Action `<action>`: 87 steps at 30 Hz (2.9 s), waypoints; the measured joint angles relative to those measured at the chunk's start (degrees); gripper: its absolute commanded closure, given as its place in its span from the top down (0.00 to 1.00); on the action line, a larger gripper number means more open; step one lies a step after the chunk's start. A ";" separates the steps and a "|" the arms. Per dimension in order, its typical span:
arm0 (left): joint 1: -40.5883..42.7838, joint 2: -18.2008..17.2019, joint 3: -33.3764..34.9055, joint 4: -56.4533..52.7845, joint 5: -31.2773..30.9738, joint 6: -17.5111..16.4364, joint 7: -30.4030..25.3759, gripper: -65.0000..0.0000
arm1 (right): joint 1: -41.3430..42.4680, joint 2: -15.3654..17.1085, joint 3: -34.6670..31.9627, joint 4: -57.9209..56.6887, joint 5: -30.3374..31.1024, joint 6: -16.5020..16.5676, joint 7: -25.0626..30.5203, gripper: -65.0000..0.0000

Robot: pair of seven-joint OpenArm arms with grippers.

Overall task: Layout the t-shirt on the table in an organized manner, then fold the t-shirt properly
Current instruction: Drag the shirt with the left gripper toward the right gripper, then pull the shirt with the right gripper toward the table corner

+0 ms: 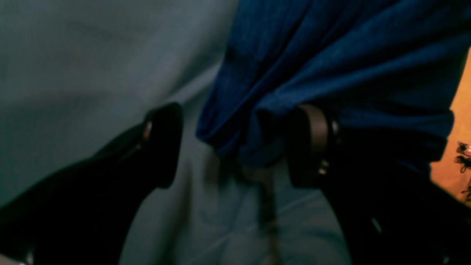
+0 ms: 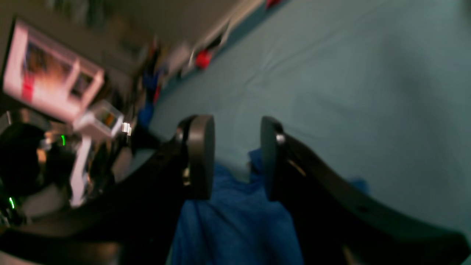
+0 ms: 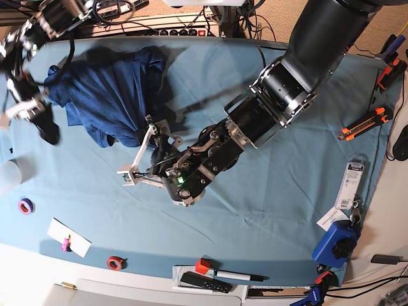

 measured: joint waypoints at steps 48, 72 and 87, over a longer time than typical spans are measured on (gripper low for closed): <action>0.31 -9.01 0.00 0.02 -13.53 -2.89 2.56 0.67 | 5.77 4.70 -10.10 -11.82 -25.03 -0.87 3.28 0.55; 2.89 -9.01 0.04 0.02 -13.51 -3.52 0.79 0.67 | -4.20 8.48 2.34 -15.78 -17.70 -0.04 0.35 0.55; 2.89 -9.01 0.04 0.02 -13.49 -3.72 0.31 0.67 | -4.09 8.70 -2.67 -27.04 3.02 0.20 1.18 0.55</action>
